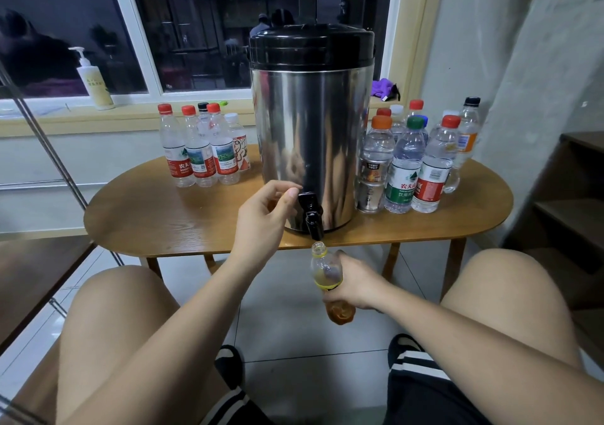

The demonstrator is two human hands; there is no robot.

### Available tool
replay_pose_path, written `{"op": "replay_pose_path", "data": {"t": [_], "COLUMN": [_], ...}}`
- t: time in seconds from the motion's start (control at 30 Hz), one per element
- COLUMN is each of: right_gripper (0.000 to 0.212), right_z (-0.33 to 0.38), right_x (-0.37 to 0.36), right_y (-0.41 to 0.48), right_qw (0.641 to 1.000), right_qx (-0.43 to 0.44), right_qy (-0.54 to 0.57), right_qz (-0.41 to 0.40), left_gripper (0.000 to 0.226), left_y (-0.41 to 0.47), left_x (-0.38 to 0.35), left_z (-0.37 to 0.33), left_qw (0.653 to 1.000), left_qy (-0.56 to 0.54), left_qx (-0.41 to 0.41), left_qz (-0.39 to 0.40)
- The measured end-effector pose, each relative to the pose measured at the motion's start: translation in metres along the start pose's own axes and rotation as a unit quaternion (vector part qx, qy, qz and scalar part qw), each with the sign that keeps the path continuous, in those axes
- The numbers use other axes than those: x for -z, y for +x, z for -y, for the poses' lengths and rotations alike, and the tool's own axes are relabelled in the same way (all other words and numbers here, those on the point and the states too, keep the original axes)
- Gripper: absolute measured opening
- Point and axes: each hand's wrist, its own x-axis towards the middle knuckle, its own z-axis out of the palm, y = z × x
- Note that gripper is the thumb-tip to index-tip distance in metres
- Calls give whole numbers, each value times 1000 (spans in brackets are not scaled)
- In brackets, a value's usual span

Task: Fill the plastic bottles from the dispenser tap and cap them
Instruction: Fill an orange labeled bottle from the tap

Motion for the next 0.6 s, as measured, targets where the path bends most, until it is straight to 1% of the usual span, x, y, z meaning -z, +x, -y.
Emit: {"op": "replay_pose_path", "data": {"t": [0.1, 0.23, 0.33, 0.47, 0.6], "right_gripper": [73, 80, 83, 85, 83], "right_z": [-2, -2, -2, -3, -5], "right_x": [-2, -3, -5, -7, -8], "right_y": [1, 4, 4, 5, 6], "right_qw": [1000, 999, 999, 998, 998], "right_qx": [-13, -22, -22, -22, -23], "right_qy": [25, 42, 45, 53, 54], "right_qz": [0, -10, -7, -2, 0], "left_gripper": [20, 17, 17, 14, 12], "left_y": [4, 2, -2, -6, -11], "left_x": [0, -4, -9, -10, -8], "left_z": [-4, -5, -2, -2, -5], "left_qw": [993, 970, 959, 956, 953], "left_qy": [71, 180, 219, 226, 229], "left_qx": [-91, -160, -177, -186, -196], "left_qz": [10, 29, 15, -1, 2]}}
